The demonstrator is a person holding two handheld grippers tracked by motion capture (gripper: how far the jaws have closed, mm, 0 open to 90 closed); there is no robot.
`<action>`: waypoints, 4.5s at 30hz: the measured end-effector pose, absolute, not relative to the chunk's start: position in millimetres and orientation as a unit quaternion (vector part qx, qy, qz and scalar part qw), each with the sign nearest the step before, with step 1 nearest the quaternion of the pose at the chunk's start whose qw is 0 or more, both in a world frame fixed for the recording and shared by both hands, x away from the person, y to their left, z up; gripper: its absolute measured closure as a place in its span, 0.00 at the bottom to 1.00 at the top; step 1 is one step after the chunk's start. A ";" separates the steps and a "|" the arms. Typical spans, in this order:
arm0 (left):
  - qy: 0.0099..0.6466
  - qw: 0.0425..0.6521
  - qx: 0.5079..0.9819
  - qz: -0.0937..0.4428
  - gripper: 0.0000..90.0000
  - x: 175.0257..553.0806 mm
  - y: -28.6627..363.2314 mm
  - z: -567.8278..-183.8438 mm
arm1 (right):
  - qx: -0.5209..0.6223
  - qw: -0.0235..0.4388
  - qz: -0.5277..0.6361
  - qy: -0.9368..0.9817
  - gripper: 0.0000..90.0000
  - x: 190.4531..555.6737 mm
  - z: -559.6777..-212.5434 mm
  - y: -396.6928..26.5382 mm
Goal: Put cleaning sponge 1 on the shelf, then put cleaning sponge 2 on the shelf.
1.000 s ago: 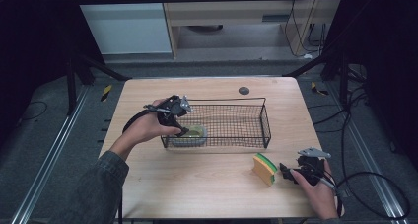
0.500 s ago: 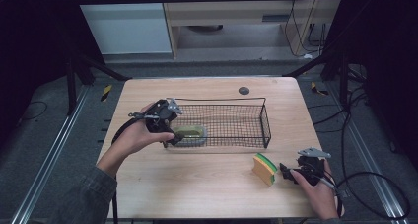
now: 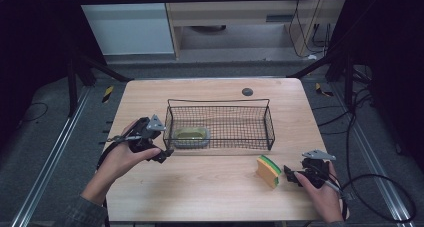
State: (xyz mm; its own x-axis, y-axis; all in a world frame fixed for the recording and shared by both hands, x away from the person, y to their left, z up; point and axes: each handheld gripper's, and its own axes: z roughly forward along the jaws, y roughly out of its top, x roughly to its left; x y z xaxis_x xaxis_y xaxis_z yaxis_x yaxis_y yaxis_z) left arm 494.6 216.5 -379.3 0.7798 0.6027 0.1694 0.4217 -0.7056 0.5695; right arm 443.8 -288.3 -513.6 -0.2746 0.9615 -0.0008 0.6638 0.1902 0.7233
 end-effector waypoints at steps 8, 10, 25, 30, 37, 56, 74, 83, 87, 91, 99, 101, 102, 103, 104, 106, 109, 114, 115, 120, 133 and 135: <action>0.316 0.268 0.893 0.175 0.06 483.4 236.9 -408.5 | 0.554 0.237 0.314 0.734 0.01 443.6 -513.7 -288.2; 0.325 0.263 0.892 0.173 0.05 483.4 241.2 -417.3 | 0.555 0.237 0.314 0.733 0.00 443.5 -513.7 -288.1; 0.417 0.240 0.855 0.196 0.05 493.4 279.0 -473.6 | 0.554 0.238 0.313 0.733 0.00 442.7 -513.8 -288.3; 0.444 0.268 0.837 0.175 0.05 496.4 286.0 -488.4 | 0.555 0.233 0.312 0.735 0.01 441.9 -512.5 -288.0; 0.454 0.277 0.827 0.180 0.03 500.1 288.4 -496.7 | 0.541 0.238 0.301 0.748 0.07 434.9 -508.6 -287.8; 0.460 0.329 0.800 0.201 0.00 497.6 287.8 -508.6 | 0.518 0.224 0.292 0.772 0.20 391.9 -483.9 -278.8; 0.460 0.329 0.799 0.201 0.00 497.6 287.8 -508.6 | 0.440 0.174 0.267 0.840 0.27 380.2 -446.9 -227.3; 0.460 0.329 0.800 0.201 0.00 497.6 287.8 -508.6 | 0.431 0.169 0.256 0.849 0.32 397.8 -424.4 -216.4; 0.460 0.330 0.799 0.201 0.00 497.6 287.8 -508.6 | 0.429 0.167 0.251 0.851 0.33 402.5 -419.5 -215.4; 0.460 0.329 0.800 0.201 0.00 497.6 287.8 -508.6 | 0.430 0.163 0.250 0.852 0.33 404.9 -416.1 -214.0; 0.460 0.329 0.800 0.201 0.00 497.6 287.8 -508.6 | 0.430 0.147 0.245 0.856 0.33 409.4 -413.4 -209.7; 0.460 0.329 0.799 0.201 0.00 497.6 287.8 -508.6 | 0.431 0.143 0.237 0.859 0.33 410.9 -412.0 -206.9; 0.460 0.329 0.800 0.201 0.00 497.6 287.8 -508.6 | 0.431 0.142 0.233 0.860 0.33 412.0 -411.1 -205.7; 0.460 0.329 0.800 0.201 0.00 497.6 287.8 -508.6 | 0.433 0.140 0.229 0.861 0.33 413.3 -410.0 -204.4; 0.460 0.329 0.800 0.201 0.00 497.6 287.8 -508.6 | 0.433 0.138 0.226 0.862 0.33 414.5 -409.3 -203.5; 0.460 0.329 0.800 0.201 0.00 497.6 287.8 -508.6 | 0.434 0.133 0.215 0.865 0.33 418.1 -407.2 -200.4; 0.460 0.329 0.800 0.201 0.00 497.6 287.8 -508.6 | 0.432 0.124 0.205 0.869 0.33 423.8 -404.8 -196.6; 0.460 0.329 0.800 0.201 0.00 497.6 287.8 -508.6 | 0.431 0.114 0.187 0.875 0.35 433.1 -401.1 -190.8; 0.460 0.329 0.800 0.201 0.00 497.6 287.8 -508.6 | 0.428 0.110 0.183 0.878 0.35 434.9 -400.4 -188.9; 0.460 0.329 0.800 0.201 0.00 497.6 287.8 -508.6 | 0.429 0.102 0.173 0.881 0.36 442.7 -396.9 -182.0; 0.460 0.329 0.800 0.201 0.00 497.6 287.8 -508.6 | 0.428 0.089 0.151 0.887 0.41 455.2 -403.1 -178.2; 0.460 0.329 0.800 0.201 0.00 497.6 287.9 -508.6 | 0.427 0.085 0.148 0.888 0.43 456.3 -404.3 -177.9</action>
State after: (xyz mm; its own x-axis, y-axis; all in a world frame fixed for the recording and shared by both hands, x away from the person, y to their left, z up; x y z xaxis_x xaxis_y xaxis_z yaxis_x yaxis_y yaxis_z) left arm 497.6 287.9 -508.6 0.4959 0.8682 0.0176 0.6040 -0.3594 0.7114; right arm 456.3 -177.9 -404.3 -0.6216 0.7830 -0.0249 0.7326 0.5923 0.3354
